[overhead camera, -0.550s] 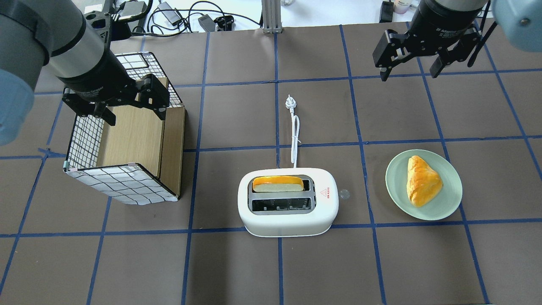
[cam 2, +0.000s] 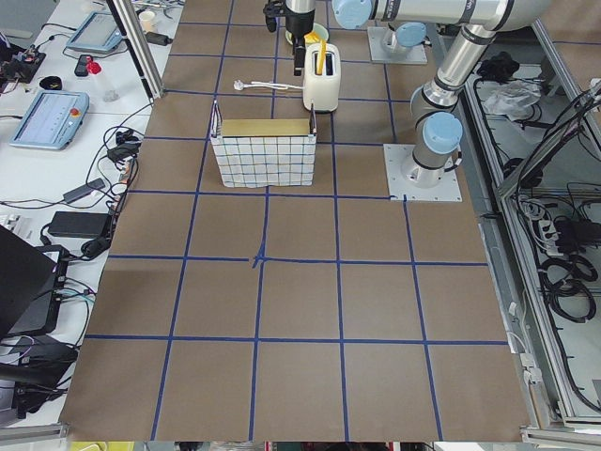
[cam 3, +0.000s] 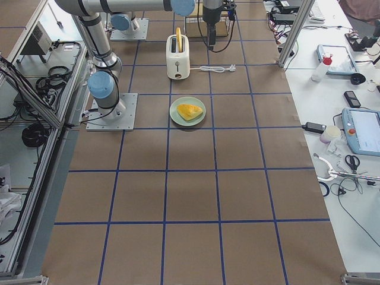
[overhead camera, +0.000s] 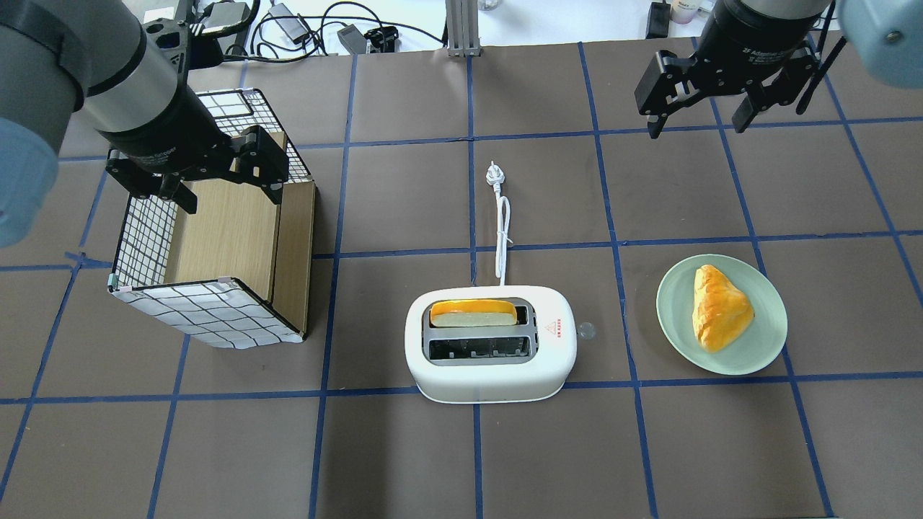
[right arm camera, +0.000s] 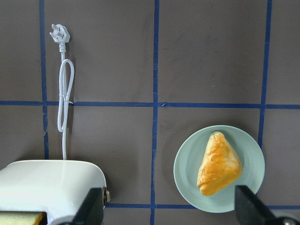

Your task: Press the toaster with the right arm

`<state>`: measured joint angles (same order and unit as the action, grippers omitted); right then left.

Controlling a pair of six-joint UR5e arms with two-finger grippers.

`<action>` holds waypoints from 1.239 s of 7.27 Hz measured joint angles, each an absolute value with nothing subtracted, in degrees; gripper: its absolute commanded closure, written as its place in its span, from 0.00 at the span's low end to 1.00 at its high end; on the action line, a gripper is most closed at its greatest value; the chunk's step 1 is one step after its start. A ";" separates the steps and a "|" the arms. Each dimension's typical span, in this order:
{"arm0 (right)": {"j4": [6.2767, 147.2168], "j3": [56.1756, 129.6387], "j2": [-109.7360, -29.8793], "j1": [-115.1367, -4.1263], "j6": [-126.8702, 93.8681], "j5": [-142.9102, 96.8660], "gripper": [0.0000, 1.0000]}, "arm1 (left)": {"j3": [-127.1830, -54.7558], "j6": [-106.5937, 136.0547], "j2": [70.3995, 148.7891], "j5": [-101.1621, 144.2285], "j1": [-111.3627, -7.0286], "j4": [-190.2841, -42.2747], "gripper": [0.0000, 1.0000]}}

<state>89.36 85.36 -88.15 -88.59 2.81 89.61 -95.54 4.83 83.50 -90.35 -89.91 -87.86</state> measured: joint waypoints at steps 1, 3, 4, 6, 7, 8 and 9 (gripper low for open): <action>89.33 85.37 -88.15 -88.59 2.81 89.63 0.00 | -95.54 4.83 83.49 -90.35 -89.91 -87.86 0.00; 89.30 85.41 -88.16 -88.59 2.81 89.59 0.00 | -95.54 4.83 83.50 -90.35 -89.91 -87.87 0.00; 89.25 85.42 -88.15 -88.59 2.80 89.57 0.00 | -95.54 4.83 83.50 -90.35 -89.91 -87.88 0.00; 88.26 85.47 -88.15 -88.59 2.74 89.60 0.00 | -95.54 4.83 83.50 -90.35 -89.91 -87.89 0.00; 85.23 85.49 -88.14 -88.59 2.71 89.54 0.02 | -95.54 4.83 83.49 -90.35 -89.91 -87.87 0.00; 80.13 85.71 -88.08 -88.58 2.63 89.38 0.36 | -95.54 4.83 83.49 -90.35 -89.91 -87.85 0.00; 74.46 86.16 -88.00 -88.55 1.89 89.11 0.78 | -95.54 4.83 83.50 -90.35 -89.91 -87.87 0.00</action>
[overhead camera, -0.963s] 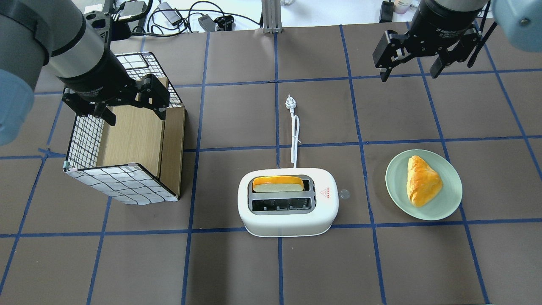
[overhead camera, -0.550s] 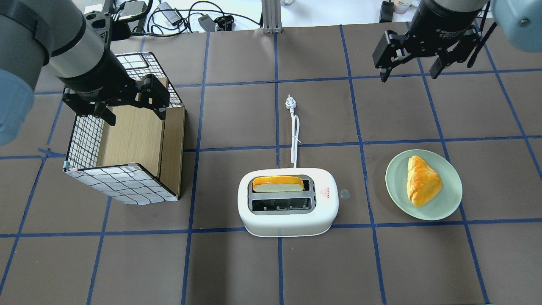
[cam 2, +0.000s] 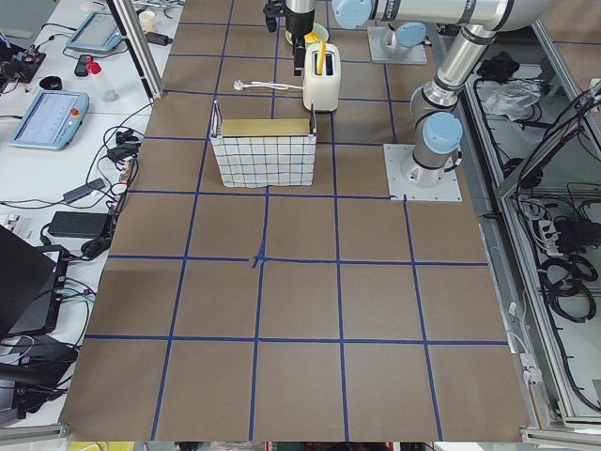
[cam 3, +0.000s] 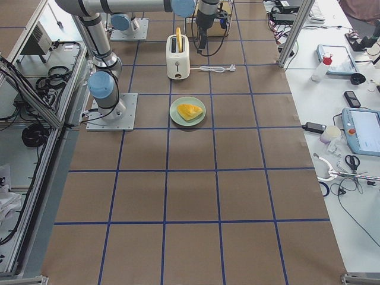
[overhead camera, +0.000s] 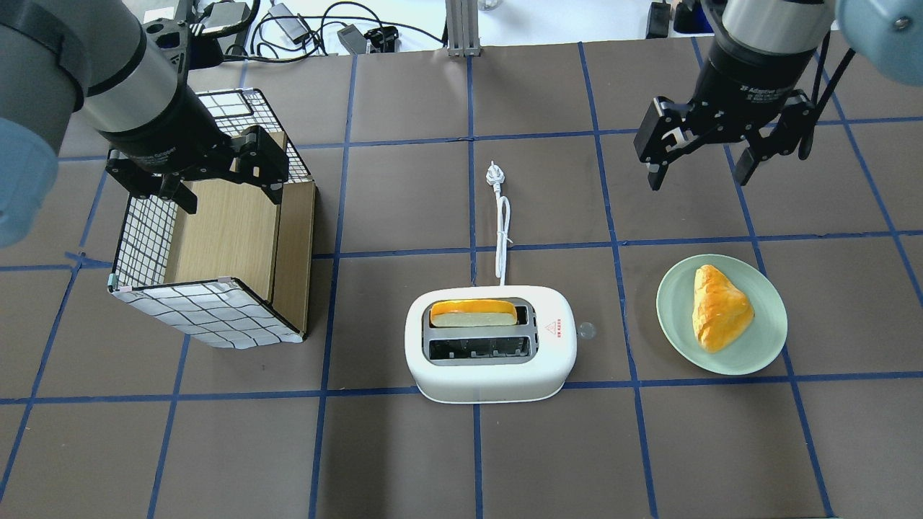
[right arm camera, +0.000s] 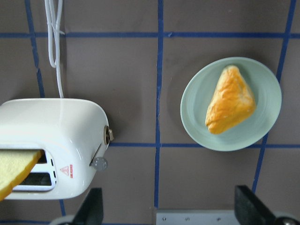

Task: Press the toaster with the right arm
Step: 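Move the right gripper down toward the toaster's side lever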

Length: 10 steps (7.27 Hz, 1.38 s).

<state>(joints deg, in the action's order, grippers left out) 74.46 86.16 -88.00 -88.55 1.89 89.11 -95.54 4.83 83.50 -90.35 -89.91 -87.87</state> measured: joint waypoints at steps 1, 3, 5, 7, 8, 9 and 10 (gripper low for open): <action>69.95 86.51 -88.03 -88.49 -0.43 88.85 1.00 | -95.54 4.83 83.50 -90.35 -89.91 -87.88 0.00; 66.08 87.12 -88.94 -88.44 -4.44 88.44 1.00 | -95.54 4.84 83.50 -90.35 -89.91 -87.89 0.00; 67.18 90.29 -91.44 -88.36 -4.93 86.83 1.00 | -95.54 4.83 83.50 -90.35 -89.91 -87.89 0.00; 70.49 94.68 -92.87 -88.41 -4.98 84.08 1.00 | -95.54 4.83 83.50 -90.35 -89.91 -87.89 0.00; 72.43 97.56 -92.96 -88.46 -4.76 81.56 1.00 | -95.54 4.83 83.50 -90.35 -89.91 -87.87 0.00; 74.87 100.65 -92.87 -88.49 -4.40 79.22 1.00 | -95.54 4.83 83.49 -90.35 -89.91 -87.85 0.00; 77.51 103.16 -92.63 -88.50 -4.22 76.89 1.00 | -95.54 4.83 83.50 -90.35 -89.91 -87.87 0.00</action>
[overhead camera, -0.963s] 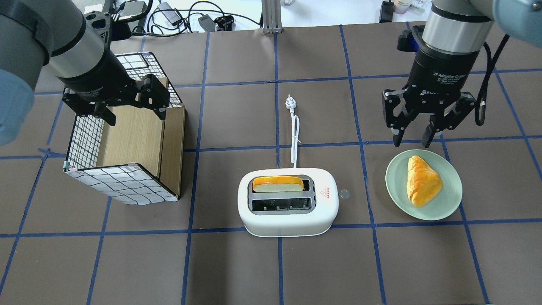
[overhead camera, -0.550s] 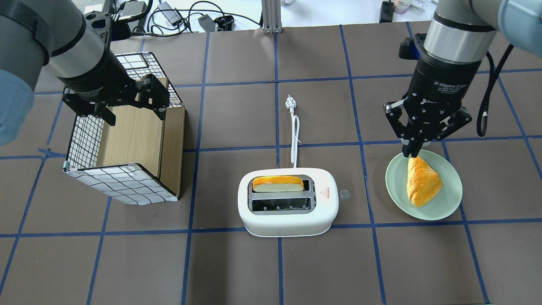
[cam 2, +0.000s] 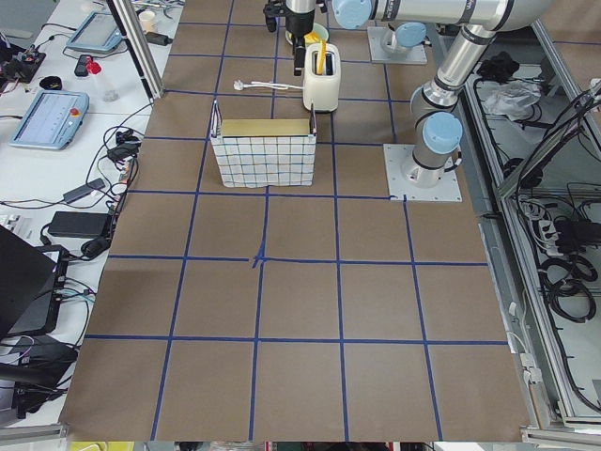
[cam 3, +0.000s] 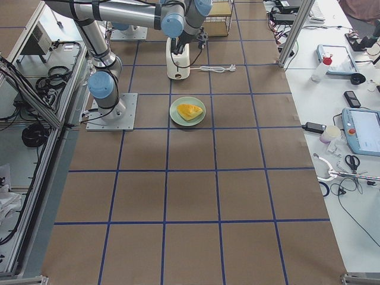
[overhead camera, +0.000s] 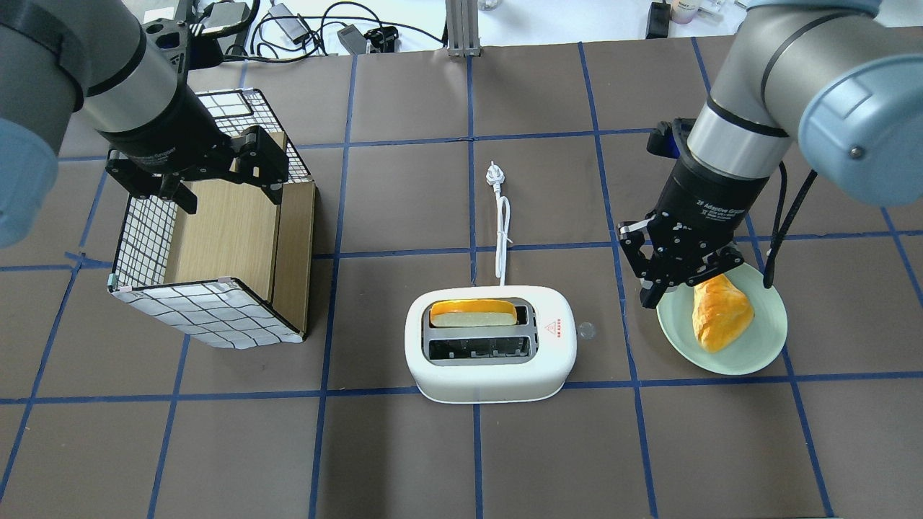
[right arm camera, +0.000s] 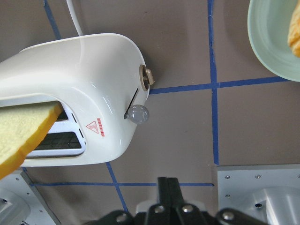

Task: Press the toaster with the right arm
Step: 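Move the right gripper down toward the toaster's side lever, then press the toaster lever downward with the right gripper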

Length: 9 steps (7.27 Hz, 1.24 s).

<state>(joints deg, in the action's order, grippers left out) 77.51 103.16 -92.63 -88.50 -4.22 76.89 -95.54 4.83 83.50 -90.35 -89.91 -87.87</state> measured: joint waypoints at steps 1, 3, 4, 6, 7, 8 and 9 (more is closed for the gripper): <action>79.63 104.86 -92.14 -88.50 -4.14 74.97 1.00 | -95.54 4.84 83.50 -90.35 -89.91 -87.88 0.00; 83.10 107.34 -90.79 -88.51 -4.14 73.44 1.00 | -95.54 4.83 83.50 -90.35 -89.91 -87.89 0.00; 85.91 108.51 -89.94 -88.51 -4.30 73.06 1.00 | -95.54 4.83 83.50 -90.35 -89.91 -87.89 0.00; 90.20 110.31 -89.00 -88.51 -4.58 71.98 1.00 | -95.54 4.83 83.50 -90.35 -89.91 -87.89 0.00; 91.23 110.62 -88.91 -88.51 -4.63 71.07 1.00 | -95.54 4.83 83.49 -90.35 -89.91 -87.89 0.00; 92.00 110.75 -88.88 -88.51 -4.71 70.26 1.00 | -95.54 4.83 83.50 -90.35 -89.91 -87.89 0.00; 92.22 110.79 -88.90 -88.51 -4.80 69.96 1.00 | -95.54 4.83 83.49 -90.35 -89.91 -87.89 0.00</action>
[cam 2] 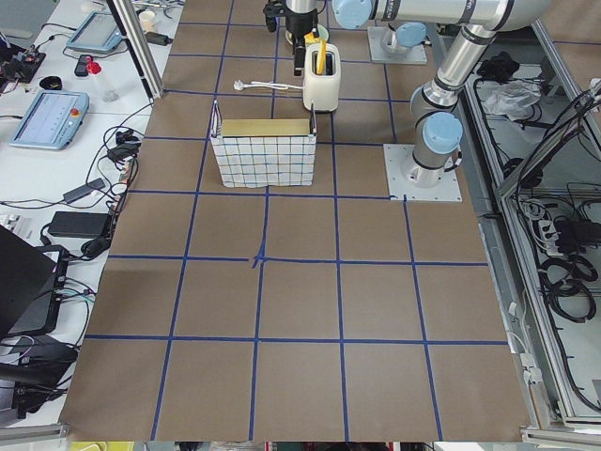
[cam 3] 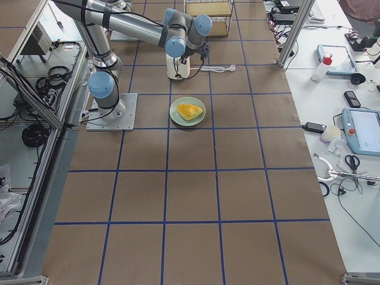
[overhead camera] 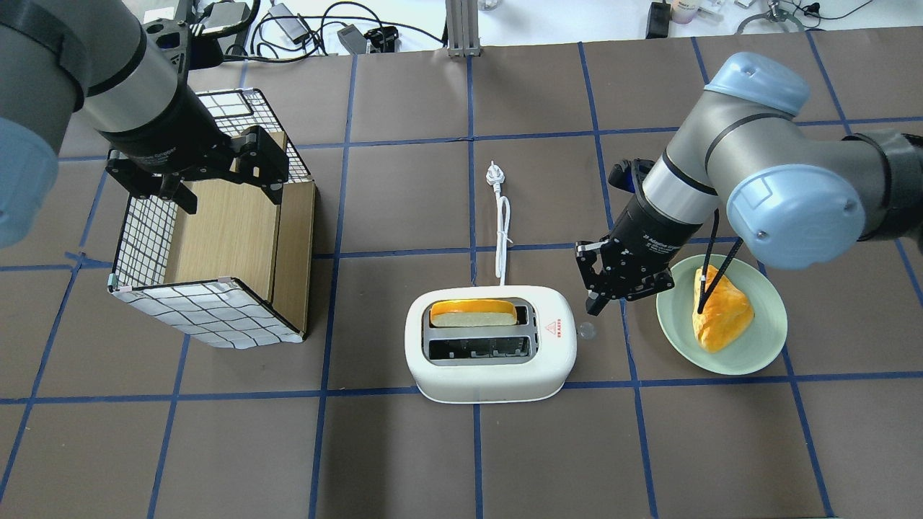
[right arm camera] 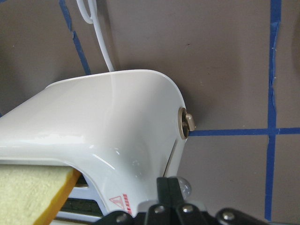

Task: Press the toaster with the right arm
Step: 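Press the toaster lever downward with the right gripper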

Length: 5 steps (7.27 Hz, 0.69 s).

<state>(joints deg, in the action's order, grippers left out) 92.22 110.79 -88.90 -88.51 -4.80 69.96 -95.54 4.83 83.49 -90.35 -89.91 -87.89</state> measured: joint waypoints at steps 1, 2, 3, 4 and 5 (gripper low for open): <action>92.01 110.82 -89.02 -88.51 -4.94 69.93 1.00 | -95.54 4.83 83.50 -90.35 -89.91 -87.89 0.00; 91.40 110.88 -89.15 -88.51 -5.15 69.99 1.00 | -95.54 4.83 83.50 -90.35 -89.91 -87.89 0.00; 90.63 111.03 -89.24 -88.51 -5.33 70.05 1.00 | -95.54 4.83 83.50 -90.35 -89.91 -87.89 0.00; 90.13 111.36 -89.26 -88.51 -5.45 70.08 1.00 | -95.54 4.83 83.49 -90.35 -89.91 -87.89 0.00; 89.93 111.80 -89.29 -88.50 -5.55 70.05 1.00 | -95.54 4.84 83.50 -90.35 -89.91 -87.89 0.00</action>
<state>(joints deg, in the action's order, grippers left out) 89.93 111.80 -89.29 -88.50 -5.55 70.05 -95.54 4.84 83.50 -90.35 -89.91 -87.89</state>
